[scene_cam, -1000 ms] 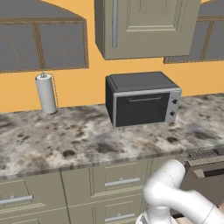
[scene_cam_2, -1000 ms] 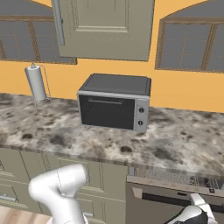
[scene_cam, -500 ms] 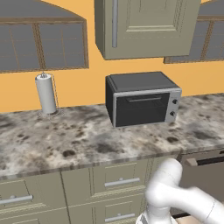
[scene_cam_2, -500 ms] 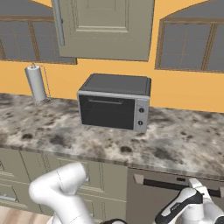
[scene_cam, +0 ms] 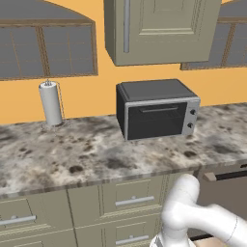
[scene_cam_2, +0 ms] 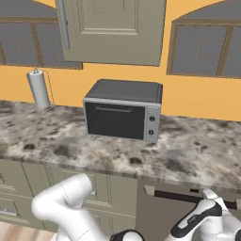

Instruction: Pick up the cup and bowl from the counter, place them in the dishwasher, and close the dishwasher door.

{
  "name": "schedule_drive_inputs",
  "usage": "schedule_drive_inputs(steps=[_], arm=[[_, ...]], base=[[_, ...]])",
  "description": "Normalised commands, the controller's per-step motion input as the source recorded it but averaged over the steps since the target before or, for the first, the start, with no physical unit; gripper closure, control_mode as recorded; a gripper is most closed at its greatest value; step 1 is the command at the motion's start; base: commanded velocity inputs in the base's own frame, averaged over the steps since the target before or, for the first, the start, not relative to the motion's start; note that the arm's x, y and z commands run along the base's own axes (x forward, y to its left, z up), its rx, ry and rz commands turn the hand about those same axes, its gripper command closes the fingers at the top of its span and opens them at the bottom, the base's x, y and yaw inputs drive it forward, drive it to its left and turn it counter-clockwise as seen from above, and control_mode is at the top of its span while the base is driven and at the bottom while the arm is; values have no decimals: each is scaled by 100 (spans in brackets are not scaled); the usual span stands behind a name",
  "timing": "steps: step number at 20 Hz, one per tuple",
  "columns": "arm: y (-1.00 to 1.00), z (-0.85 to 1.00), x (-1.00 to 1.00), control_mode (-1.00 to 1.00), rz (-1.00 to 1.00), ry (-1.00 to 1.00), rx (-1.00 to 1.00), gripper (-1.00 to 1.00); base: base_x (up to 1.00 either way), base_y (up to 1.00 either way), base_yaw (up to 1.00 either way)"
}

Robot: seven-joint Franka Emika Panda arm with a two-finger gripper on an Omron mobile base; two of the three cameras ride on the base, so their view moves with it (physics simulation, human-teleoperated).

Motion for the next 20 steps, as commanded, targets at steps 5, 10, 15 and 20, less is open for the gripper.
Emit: schedule_drive_inputs(steps=[5,10,15,20], arm=[[0,-72,69,-100,-1,-9,4,-100],[10,-100,56,-100,-5,-26,6,-100],[30,-100,79,-100,-9,-24,0,-100],[31,-100,81,-100,-5,-20,0,-100]], base=[[0,0,0],[0,0,0],[0,0,0],[0,0,0]])
